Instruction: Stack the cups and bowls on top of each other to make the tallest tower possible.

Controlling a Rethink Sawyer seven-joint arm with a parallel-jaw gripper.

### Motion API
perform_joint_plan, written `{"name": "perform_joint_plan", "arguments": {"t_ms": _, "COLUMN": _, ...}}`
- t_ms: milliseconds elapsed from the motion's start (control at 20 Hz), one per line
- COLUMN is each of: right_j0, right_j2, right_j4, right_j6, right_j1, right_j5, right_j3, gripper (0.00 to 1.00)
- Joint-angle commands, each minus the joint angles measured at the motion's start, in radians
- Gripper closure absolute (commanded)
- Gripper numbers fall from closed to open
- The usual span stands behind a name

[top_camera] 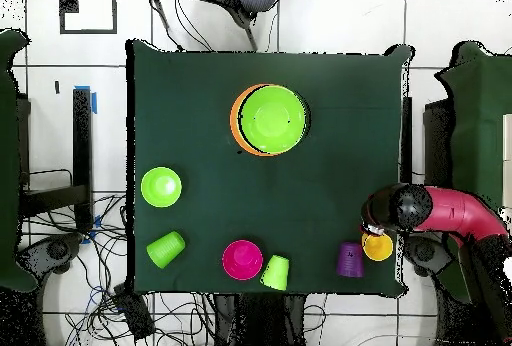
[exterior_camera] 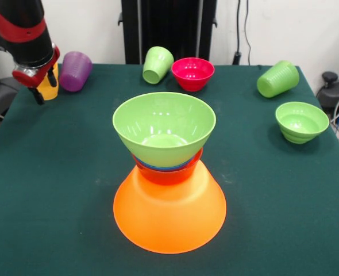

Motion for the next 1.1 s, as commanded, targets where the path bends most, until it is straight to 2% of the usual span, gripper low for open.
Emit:
{"name": "perform_joint_plan", "arguments": {"t_ms": 50, "right_j0": 0.037, "right_j2": 0.024, "right_j4": -0.067, "right_j6": -0.078, "right_j1": 0.004, "right_j5": -0.065, "right_j3": -0.016, "gripper": 0.0}}
{"name": "perform_joint_plan", "arguments": {"t_ms": 250, "right_j0": 0.025, "right_j2": 0.039, "right_j4": -0.047, "right_j6": -0.081, "right_j1": -0.015, "right_j5": -0.069, "right_j3": 0.003, "gripper": 0.0}}
{"name": "perform_joint_plan", "arguments": {"t_ms": 650, "right_j0": 0.001, "right_j2": 0.091, "right_j4": 0.023, "right_j6": -0.093, "right_j1": -0.143, "right_j5": -0.051, "right_j3": 0.089, "gripper": 0.0}}
{"name": "perform_joint_plan", "arguments": {"t_ms": 1100, "right_j0": -0.039, "right_j2": 0.157, "right_j4": 0.084, "right_j6": -0.091, "right_j1": -0.242, "right_j5": -0.048, "right_j3": 0.177, "gripper": 0.0}}
